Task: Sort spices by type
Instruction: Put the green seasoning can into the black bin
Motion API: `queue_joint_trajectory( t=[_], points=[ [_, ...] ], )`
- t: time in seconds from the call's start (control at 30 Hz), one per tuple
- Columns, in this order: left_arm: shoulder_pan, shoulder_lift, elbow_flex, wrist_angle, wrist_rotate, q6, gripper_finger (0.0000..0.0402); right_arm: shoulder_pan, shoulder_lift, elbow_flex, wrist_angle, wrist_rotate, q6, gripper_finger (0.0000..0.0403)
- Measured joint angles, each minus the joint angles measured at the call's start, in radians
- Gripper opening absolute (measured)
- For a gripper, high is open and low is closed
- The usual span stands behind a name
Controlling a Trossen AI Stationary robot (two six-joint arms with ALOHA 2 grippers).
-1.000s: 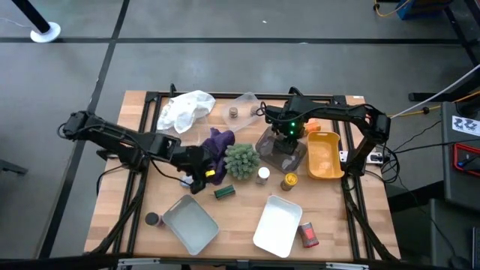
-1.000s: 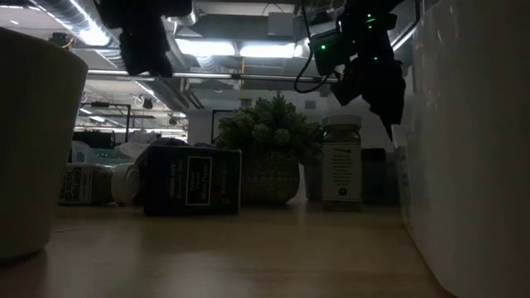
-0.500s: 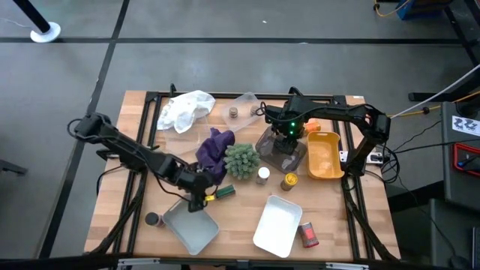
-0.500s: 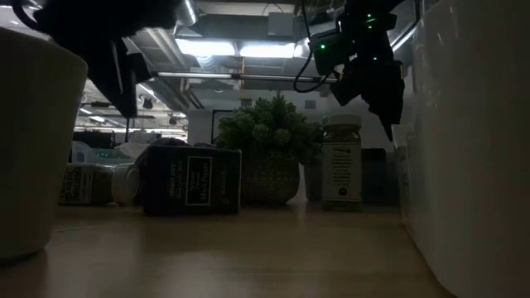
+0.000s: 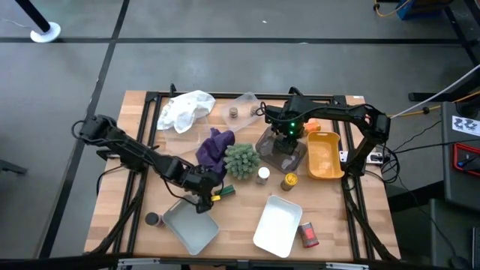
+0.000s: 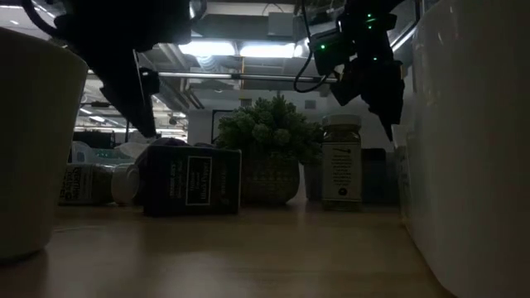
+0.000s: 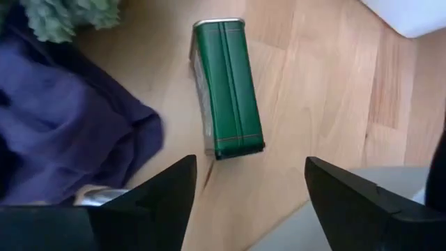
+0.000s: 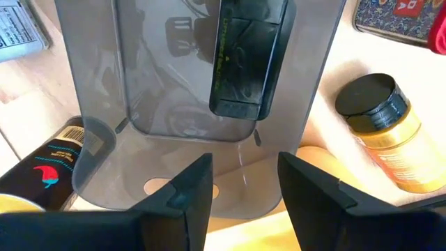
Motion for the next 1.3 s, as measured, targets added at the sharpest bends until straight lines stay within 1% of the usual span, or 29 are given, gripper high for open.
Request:
queue_joint_trajectory(
  t=[0.3, 0.6, 0.83, 1.03, 1.13, 1.3],
  points=[
    [0.001, 0.094, 0.0, 0.029, 0.0, -0.018, 0.0257, 0.0, 0.0, 0.0, 0.0, 0.001, -0.023, 0.0163],
    [0.004, 0.114, 0.0, 0.056, -0.001, -0.012, 0.0258, 0.0, 0.0, 0.0, 0.004, 0.001, -0.023, 0.0163],
    [0.01, 0.174, 0.0, 0.109, -0.001, -0.018, 0.0258, 0.0, 0.0, 0.0, 0.011, 0.002, -0.048, 0.0163],
    [0.014, 0.187, 0.0, 0.122, -0.002, -0.018, 0.0256, 0.0, 0.0, 0.0, 0.023, 0.002, -0.052, 0.0163],
    [0.018, 0.187, 0.0, 0.122, -0.013, -0.018, 0.0241, 0.0, 0.0, 0.0, 0.027, 0.002, -0.052, 0.0163],
    [0.026, 0.187, 0.0, 0.121, -0.018, -0.011, 0.018, 0.0, 0.0, 0.0, 0.027, 0.002, -0.053, 0.0163]
  ],
)
